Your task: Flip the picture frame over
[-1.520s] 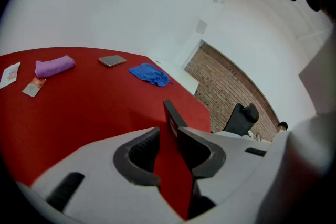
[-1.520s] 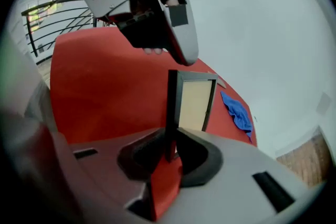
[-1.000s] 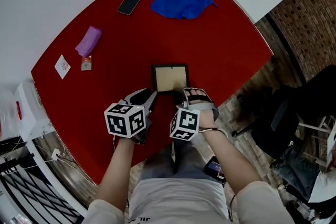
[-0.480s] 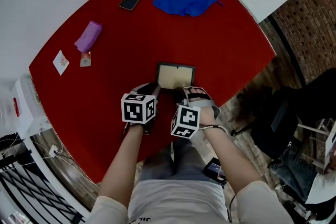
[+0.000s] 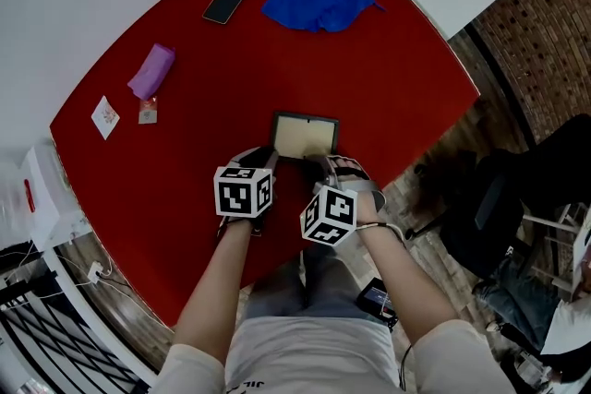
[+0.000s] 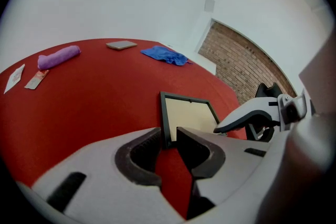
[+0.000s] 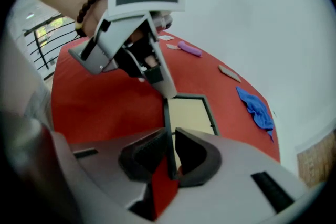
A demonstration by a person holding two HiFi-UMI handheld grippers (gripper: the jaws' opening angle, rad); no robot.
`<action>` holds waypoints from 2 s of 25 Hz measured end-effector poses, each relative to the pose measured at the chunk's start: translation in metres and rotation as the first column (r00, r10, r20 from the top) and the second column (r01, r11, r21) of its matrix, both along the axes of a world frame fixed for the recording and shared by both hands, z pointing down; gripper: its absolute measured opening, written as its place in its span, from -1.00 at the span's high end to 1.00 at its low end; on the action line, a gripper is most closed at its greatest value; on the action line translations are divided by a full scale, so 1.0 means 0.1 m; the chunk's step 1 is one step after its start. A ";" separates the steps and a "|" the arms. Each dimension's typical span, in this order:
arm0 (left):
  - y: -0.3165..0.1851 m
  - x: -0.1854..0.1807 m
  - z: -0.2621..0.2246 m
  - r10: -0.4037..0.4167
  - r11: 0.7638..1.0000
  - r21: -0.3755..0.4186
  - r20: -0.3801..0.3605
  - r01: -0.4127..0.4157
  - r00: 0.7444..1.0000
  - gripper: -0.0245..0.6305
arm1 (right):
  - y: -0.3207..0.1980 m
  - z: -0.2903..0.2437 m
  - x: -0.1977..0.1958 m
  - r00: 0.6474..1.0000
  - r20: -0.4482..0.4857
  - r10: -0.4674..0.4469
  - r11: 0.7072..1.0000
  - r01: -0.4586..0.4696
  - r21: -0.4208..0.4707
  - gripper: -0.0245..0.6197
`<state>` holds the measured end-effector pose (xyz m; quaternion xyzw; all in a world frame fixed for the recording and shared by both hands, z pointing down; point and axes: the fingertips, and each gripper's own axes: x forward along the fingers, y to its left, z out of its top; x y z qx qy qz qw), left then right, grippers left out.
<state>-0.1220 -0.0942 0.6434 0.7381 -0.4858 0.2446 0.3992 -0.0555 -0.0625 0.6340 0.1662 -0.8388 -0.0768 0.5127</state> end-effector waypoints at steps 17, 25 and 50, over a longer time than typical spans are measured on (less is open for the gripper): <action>1.22 0.08 -1.37 -0.090 0.969 0.235 0.061 0.074 0.994 0.91 | 0.64 -1.28 0.72 0.474 0.385 0.792 0.609 -0.660 -0.439 0.91; 1.22 0.15 -1.59 -0.067 0.954 0.295 0.064 0.045 0.996 0.91 | 0.79 -1.30 0.90 0.433 0.389 0.813 0.577 -0.692 -0.434 0.91; 1.50 0.33 -1.74 -0.030 0.953 0.302 0.063 0.010 0.998 0.91 | 1.13 -1.47 0.97 0.426 0.418 0.803 0.587 -0.688 -0.426 0.91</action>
